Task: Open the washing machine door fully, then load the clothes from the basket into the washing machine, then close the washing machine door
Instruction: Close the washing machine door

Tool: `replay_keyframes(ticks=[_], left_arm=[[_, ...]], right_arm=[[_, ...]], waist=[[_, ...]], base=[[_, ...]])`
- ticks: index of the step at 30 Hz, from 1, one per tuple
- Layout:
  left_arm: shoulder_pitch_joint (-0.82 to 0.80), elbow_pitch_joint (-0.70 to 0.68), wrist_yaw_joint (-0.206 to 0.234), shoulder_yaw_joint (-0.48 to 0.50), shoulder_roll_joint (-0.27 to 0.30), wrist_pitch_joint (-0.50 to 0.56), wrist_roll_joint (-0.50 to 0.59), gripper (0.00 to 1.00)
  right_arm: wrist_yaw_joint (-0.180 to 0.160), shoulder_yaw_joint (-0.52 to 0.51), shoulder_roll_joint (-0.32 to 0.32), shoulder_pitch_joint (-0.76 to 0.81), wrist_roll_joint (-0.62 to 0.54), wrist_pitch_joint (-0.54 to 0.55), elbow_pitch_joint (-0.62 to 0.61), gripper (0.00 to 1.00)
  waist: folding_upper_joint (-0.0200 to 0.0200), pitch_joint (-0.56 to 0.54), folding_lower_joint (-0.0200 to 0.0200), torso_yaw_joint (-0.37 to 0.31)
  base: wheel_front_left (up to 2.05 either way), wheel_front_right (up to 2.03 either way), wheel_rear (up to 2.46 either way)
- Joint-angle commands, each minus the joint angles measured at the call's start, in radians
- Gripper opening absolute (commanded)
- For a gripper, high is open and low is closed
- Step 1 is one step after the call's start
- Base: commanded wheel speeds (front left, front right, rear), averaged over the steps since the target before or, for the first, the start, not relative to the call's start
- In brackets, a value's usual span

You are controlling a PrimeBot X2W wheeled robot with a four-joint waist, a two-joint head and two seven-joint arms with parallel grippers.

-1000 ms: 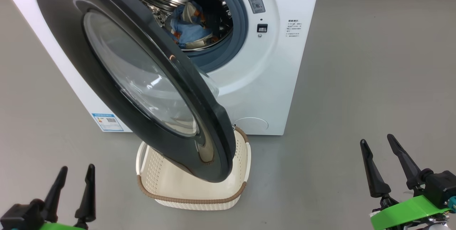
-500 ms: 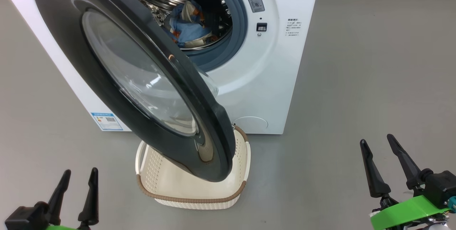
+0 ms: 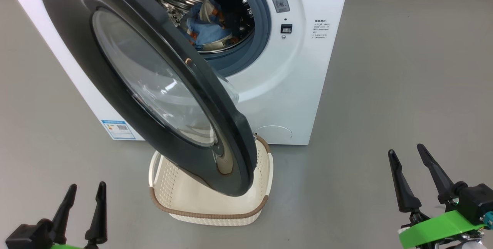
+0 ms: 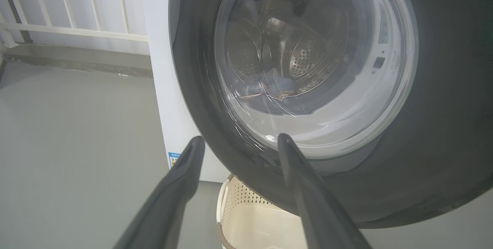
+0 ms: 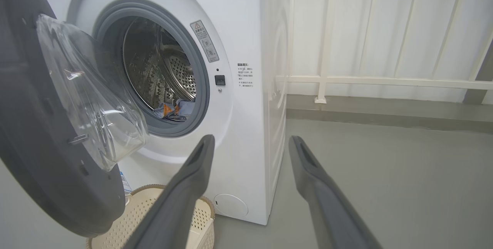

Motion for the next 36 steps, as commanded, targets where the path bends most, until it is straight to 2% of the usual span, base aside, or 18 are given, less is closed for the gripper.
replay_keyframes(ticks=[1, 2, 3, 11, 17, 27, 32, 36], left_arm=[[-0.013, -0.026, -0.003, 0.042, 0.021, -0.011, 0.009, 1.00], [-0.011, -0.029, -0.003, 0.043, 0.018, -0.011, 0.009, 1.00], [-0.009, -0.032, -0.003, 0.046, 0.016, -0.011, 0.009, 1.00], [0.007, -0.066, -0.003, 0.073, -0.011, -0.011, 0.023, 1.00], [0.018, -0.080, -0.003, 0.076, -0.023, -0.011, 0.033, 1.00], [0.023, -0.092, -0.003, 0.067, -0.032, -0.011, 0.039, 1.00], [0.022, -0.093, -0.003, 0.066, -0.037, -0.011, 0.039, 1.00], [0.021, -0.092, -0.003, 0.064, -0.047, -0.011, 0.040, 1.00]], right_arm=[[0.004, 0.023, -0.011, -0.040, 0.005, -0.005, -0.028, 0.45], [0.004, 0.024, -0.010, -0.044, 0.009, -0.005, -0.031, 0.30], [0.004, 0.027, -0.008, -0.050, 0.013, -0.005, -0.036, 0.00], [0.004, 0.078, 0.001, -0.141, 0.061, -0.005, -0.094, 0.00], [0.004, 0.155, 0.013, -0.223, 0.085, -0.005, -0.172, 0.00], [0.004, 0.368, 0.034, -0.307, 0.130, -0.005, -0.287, 0.00], [0.004, 0.476, 0.036, -0.321, 0.147, -0.005, -0.281, 0.00], [0.004, 0.602, 0.038, -0.327, 0.165, -0.005, -0.224, 0.00]], waist=[[0.0000, 0.000, 0.0000, 0.003], [0.0000, 0.000, 0.0000, 0.005], [0.0000, 0.000, 0.0000, 0.007], [0.0000, -0.004, 0.0000, 0.023], [0.0000, -0.014, 0.0000, 0.043], [0.0000, -0.022, 0.0000, 0.081], [0.0000, -0.018, 0.0000, 0.092], [0.0000, -0.011, 0.0000, 0.104]], base=[[0.00, 0.00, 0.00], [0.00, 0.00, 0.00], [0.00, 0.00, 0.00], [0.00, 0.00, 0.00], [0.00, 0.00, 0.00], [0.00, 0.00, 0.00], [0.00, 0.00, 0.00], [0.00, 0.00, 0.00]])
